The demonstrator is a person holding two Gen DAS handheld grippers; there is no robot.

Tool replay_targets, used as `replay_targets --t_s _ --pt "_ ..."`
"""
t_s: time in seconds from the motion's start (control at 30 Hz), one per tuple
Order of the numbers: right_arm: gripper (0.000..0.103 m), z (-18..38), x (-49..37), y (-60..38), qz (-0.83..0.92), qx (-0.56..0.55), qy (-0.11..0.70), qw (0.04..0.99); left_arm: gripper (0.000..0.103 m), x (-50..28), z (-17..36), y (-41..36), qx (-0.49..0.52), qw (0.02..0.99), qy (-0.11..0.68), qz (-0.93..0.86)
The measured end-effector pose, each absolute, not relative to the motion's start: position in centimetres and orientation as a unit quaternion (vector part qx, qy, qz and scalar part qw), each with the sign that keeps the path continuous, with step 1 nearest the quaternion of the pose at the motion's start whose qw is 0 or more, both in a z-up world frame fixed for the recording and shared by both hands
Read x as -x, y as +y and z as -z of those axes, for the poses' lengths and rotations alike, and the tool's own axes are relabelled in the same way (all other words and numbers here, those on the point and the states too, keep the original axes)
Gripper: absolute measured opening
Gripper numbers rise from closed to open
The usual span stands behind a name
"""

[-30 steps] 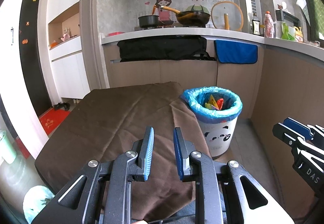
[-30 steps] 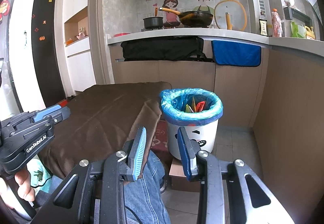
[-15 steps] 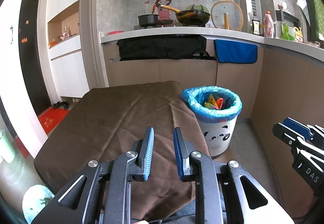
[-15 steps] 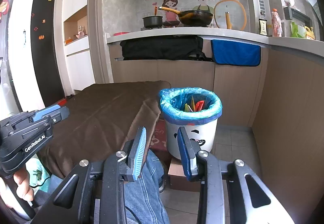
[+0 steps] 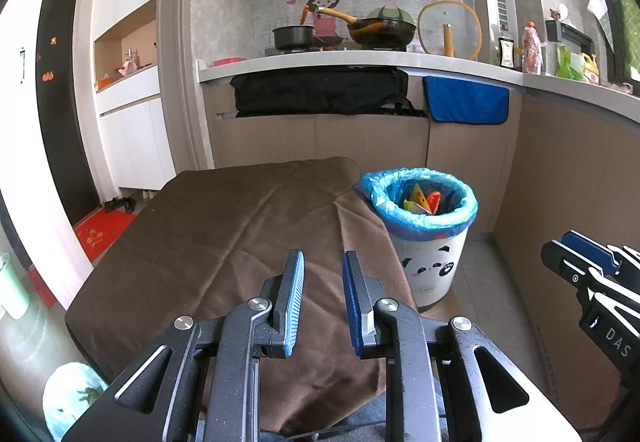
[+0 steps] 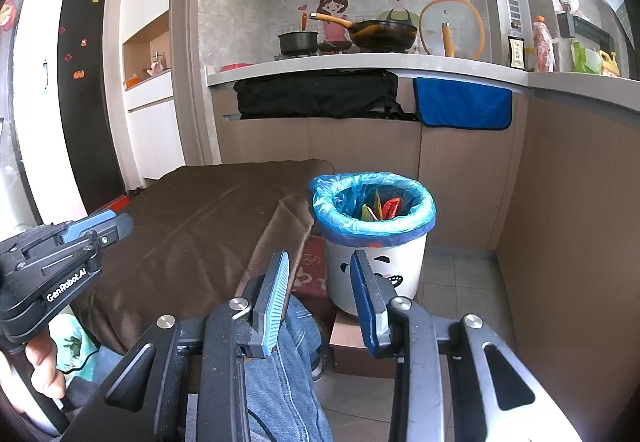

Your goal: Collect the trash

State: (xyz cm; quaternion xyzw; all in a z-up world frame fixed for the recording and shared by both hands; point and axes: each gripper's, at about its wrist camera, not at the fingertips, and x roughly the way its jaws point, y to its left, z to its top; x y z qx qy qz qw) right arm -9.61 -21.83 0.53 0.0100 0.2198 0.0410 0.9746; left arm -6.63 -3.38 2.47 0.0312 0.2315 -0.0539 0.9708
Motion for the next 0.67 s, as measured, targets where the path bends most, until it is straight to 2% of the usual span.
replay_targets --t_s 0.67 --pt "0.03 -0.63 9.91 -22.32 -0.029 -0.009 0.214 0.976 0.021 6.75 -2.28 -3.43 -0.03 0.971 0.232 0.052"
